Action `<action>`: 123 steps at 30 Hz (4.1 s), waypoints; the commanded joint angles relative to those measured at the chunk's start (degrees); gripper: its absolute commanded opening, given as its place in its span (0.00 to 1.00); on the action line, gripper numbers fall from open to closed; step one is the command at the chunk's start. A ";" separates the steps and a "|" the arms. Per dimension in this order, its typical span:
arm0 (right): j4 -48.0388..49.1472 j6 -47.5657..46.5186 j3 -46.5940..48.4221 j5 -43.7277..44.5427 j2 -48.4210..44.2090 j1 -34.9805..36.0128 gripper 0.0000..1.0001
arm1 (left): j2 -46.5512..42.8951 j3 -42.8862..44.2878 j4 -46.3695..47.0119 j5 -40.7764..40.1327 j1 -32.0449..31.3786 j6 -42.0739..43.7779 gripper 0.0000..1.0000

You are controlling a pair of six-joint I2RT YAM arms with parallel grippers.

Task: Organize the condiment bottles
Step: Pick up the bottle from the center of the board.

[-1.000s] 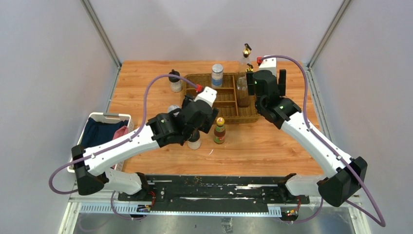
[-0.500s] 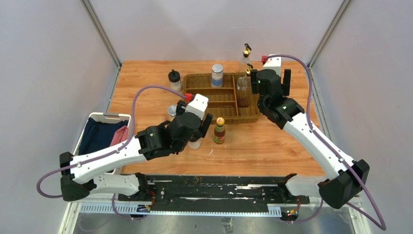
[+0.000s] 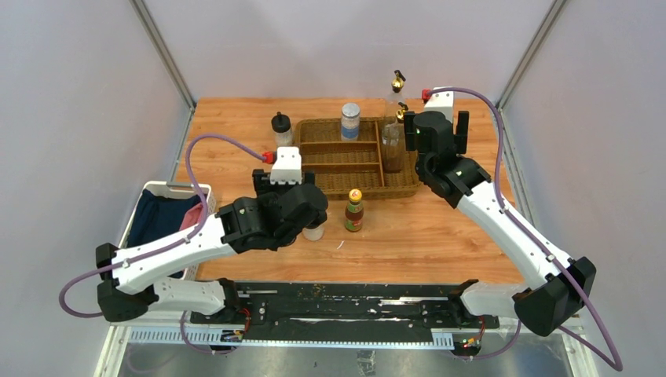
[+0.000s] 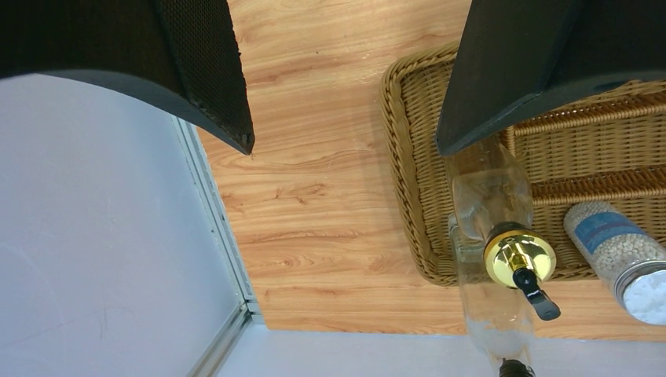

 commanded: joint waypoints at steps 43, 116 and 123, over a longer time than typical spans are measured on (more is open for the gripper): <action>2.73 0.23 -3.03 -2.34 -0.55 -0.43 0.90 | -18.54 -44.02 49.49 -14.61 -9.33 18.27 0.72; 3.63 0.51 -2.12 -4.69 0.50 -0.12 0.90 | -0.32 -5.42 -4.31 40.85 26.53 1.89 0.59; 3.61 0.67 -2.38 -4.70 0.51 -0.12 0.90 | 0.26 -5.98 -4.12 40.68 26.53 1.61 0.59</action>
